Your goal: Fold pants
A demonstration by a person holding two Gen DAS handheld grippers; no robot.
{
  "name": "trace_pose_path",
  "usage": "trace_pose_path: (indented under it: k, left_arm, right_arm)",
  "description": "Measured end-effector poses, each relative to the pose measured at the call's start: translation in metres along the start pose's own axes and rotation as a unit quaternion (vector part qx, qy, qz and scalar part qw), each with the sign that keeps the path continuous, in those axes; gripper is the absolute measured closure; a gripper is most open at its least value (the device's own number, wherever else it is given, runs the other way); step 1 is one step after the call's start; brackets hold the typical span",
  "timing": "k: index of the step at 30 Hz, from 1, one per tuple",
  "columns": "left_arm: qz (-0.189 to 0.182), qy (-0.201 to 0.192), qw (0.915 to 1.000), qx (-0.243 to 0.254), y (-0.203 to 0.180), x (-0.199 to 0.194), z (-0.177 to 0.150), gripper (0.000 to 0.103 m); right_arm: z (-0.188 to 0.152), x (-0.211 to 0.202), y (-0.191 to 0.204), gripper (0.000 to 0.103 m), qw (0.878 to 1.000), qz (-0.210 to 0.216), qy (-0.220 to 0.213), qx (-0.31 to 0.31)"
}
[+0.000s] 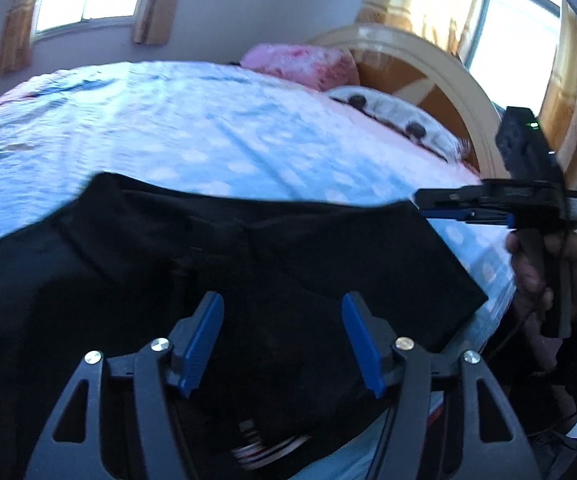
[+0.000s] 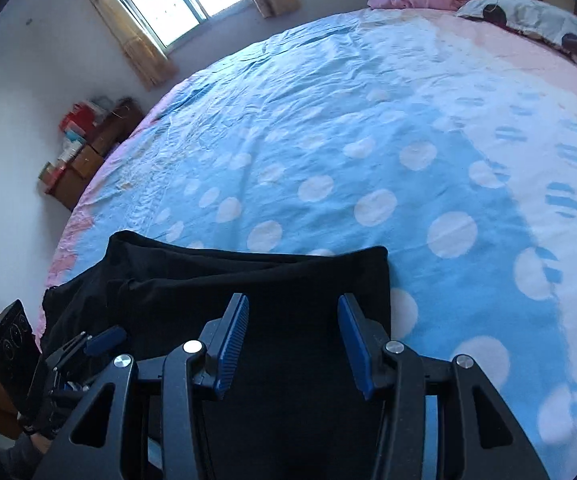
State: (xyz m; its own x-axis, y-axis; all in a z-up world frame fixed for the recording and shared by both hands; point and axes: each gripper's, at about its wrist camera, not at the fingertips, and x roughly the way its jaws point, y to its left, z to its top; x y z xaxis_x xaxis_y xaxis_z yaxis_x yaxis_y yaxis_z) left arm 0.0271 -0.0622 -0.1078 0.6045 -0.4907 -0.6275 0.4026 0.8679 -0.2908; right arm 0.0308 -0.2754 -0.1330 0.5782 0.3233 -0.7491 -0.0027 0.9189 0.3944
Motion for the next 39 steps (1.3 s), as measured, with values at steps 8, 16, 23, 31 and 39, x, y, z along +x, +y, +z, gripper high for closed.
trace_pose_path:
  k: [8, 16, 23, 31, 39]
  left_arm:
    - [0.079, -0.029, 0.9961, -0.028, 0.047, -0.022, -0.003, 0.026]
    - [0.114, -0.012, 0.9931, -0.026, 0.071, -0.02, -0.011, 0.025]
    - [0.102, 0.0, 0.9945, -0.021, 0.07, -0.013, -0.014, 0.018]
    - [0.114, 0.004, 0.9934, 0.002, 0.06, -0.011, -0.017, 0.012]
    - [0.189, -0.049, 0.9803, -0.028, 0.087, -0.086, -0.012, 0.012]
  right_arm:
    - [0.051, 0.047, 0.082, 0.054, 0.985, 0.163, 0.045, -0.031]
    - [0.079, 0.161, 0.158, 0.054, 0.967, 0.197, 0.151, -0.057]
    - [0.082, 0.217, 0.185, 0.053, 0.953, 0.2, 0.216, -0.069]
    - [0.111, 0.235, 0.164, 0.053, 0.969, 0.192, 0.157, -0.002]
    - [0.103, 0.131, 0.175, 0.053, 0.974, 0.197, 0.08, -0.077]
